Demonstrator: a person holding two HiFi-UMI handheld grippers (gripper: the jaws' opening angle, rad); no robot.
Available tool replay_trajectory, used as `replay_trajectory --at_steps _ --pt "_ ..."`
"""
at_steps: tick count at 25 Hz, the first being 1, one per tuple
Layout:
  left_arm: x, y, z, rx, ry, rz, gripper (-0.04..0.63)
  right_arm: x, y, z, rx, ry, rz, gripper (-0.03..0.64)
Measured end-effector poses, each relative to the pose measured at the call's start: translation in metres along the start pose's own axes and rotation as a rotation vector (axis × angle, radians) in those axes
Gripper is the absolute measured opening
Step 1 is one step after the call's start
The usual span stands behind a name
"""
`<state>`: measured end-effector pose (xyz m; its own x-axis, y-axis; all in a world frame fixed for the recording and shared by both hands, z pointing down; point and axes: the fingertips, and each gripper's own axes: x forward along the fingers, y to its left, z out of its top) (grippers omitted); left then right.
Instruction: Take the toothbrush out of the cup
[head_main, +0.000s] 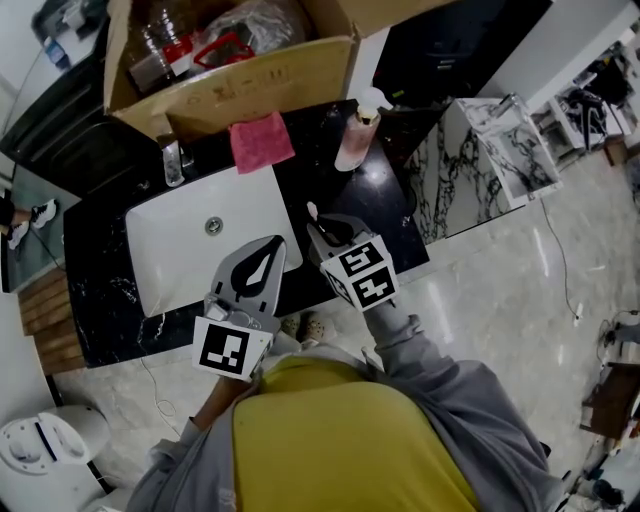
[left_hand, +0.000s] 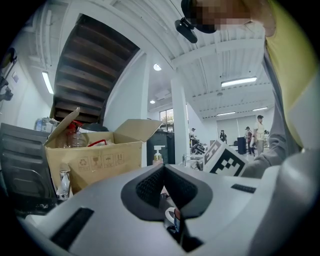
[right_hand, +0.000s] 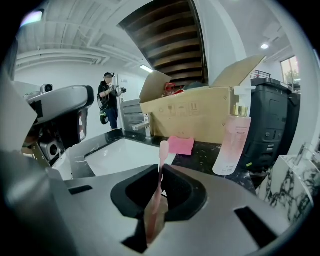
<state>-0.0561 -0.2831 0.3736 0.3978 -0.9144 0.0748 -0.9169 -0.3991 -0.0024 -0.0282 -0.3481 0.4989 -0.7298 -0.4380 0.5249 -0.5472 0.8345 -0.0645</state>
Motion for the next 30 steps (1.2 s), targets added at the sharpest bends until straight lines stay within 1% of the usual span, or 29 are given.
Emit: replay_trajectory --at_steps 3,5,12,18,22,26,30 --pt "-0.001 0.004 0.000 0.006 0.002 -0.011 0.000 -0.003 -0.001 0.002 0.046 -0.011 0.008 0.023" --pt "0.000 0.004 0.002 0.012 -0.003 -0.025 0.000 -0.008 -0.001 0.006 0.076 -0.027 0.009 0.021" --pt "0.005 -0.001 0.008 0.016 -0.026 -0.081 0.000 -0.038 -0.001 0.032 0.100 -0.118 -0.041 0.021" --pt "0.012 -0.007 0.013 0.028 -0.044 -0.119 0.000 -0.077 -0.008 0.063 0.083 -0.217 -0.115 0.020" --pt "0.015 -0.012 0.023 0.045 -0.078 -0.134 0.000 -0.107 -0.010 0.086 0.067 -0.300 -0.173 0.020" --pt "0.019 -0.013 0.028 0.043 -0.069 -0.134 0.000 -0.135 -0.009 0.106 0.059 -0.396 -0.237 0.021" --pt "0.020 -0.012 0.037 0.062 -0.075 -0.124 0.000 -0.161 -0.011 0.119 0.061 -0.496 -0.311 0.021"
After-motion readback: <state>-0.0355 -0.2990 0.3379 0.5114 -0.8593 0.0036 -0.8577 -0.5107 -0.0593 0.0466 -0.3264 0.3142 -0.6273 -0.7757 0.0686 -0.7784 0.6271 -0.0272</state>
